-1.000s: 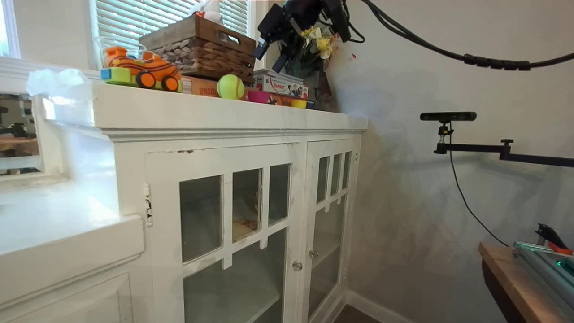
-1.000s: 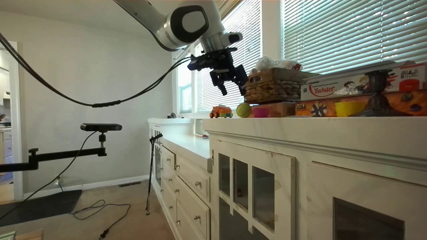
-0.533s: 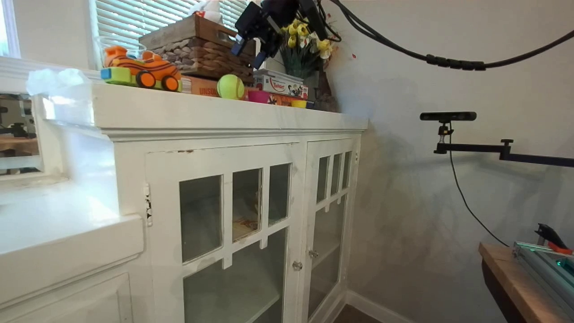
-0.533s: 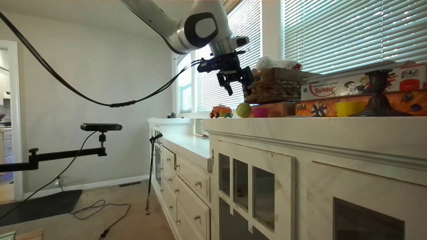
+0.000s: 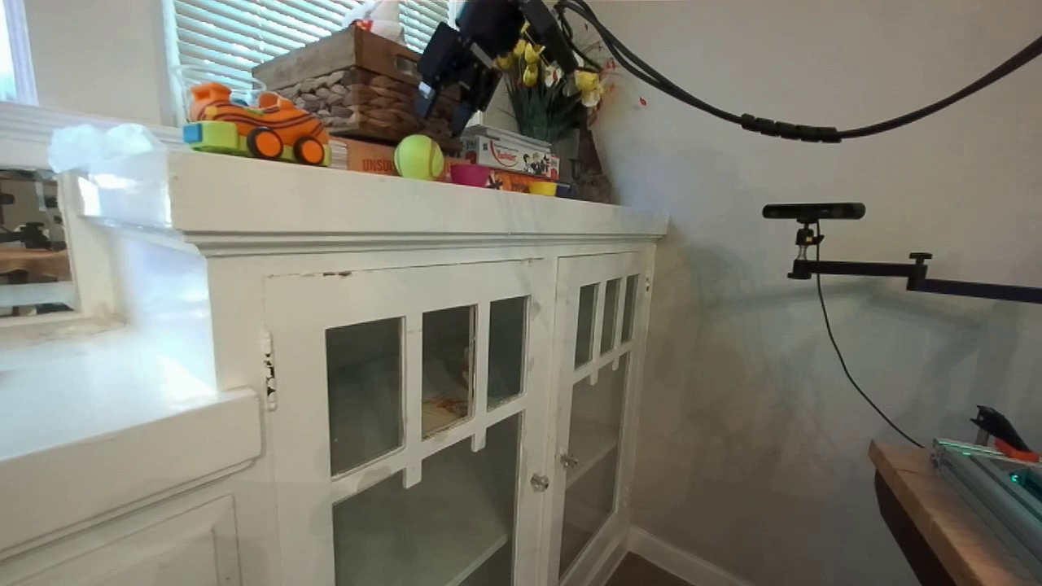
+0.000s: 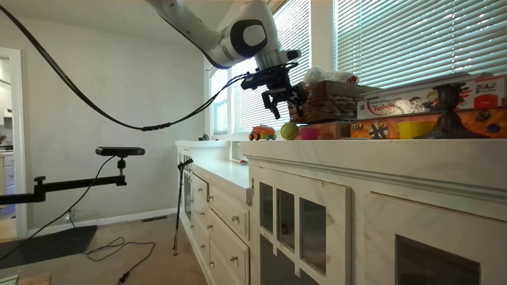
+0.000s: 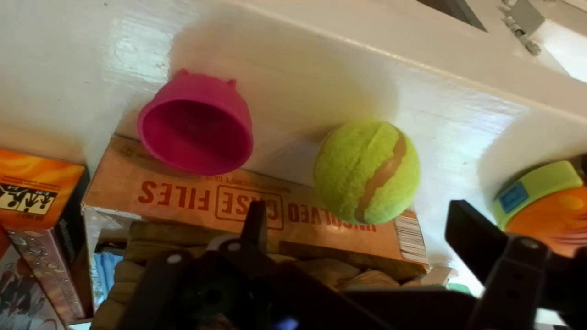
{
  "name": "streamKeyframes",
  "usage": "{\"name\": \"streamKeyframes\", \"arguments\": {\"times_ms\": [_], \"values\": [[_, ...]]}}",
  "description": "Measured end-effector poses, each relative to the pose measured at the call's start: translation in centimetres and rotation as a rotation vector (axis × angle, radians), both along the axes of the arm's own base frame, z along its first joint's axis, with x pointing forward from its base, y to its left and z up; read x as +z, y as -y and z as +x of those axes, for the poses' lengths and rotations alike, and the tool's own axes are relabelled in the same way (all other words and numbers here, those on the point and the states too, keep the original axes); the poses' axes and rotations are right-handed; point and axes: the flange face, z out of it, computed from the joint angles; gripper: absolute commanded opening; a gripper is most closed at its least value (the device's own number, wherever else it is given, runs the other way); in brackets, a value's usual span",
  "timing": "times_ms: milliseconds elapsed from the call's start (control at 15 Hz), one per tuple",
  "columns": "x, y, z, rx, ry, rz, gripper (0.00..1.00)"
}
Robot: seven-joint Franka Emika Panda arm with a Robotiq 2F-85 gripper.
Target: Put the tennis ball inside the brown cup then move the yellow cup to the left
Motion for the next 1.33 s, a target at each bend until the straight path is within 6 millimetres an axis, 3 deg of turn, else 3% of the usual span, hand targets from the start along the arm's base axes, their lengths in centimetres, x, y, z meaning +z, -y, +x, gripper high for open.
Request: {"name": "streamKeyframes", "arguments": {"times_ms": [467, 533, 667, 933, 1333], "values": [[-1.4, -0.8, 1.0, 0.016, -0.062, -0.001, 1.00], [-1.6, -0.9, 1.1, 0.018, -0.067, -0.001, 0.75], [-2.0, -1.0, 1.3, 0.021, -0.080, 0.000, 0.66], [-2.7, -1.3, 1.4, 0.026, -0.095, 0.001, 0.37], [-2.4, -1.4, 1.5, 0.028, -0.096, 0.001, 0.34]]}}
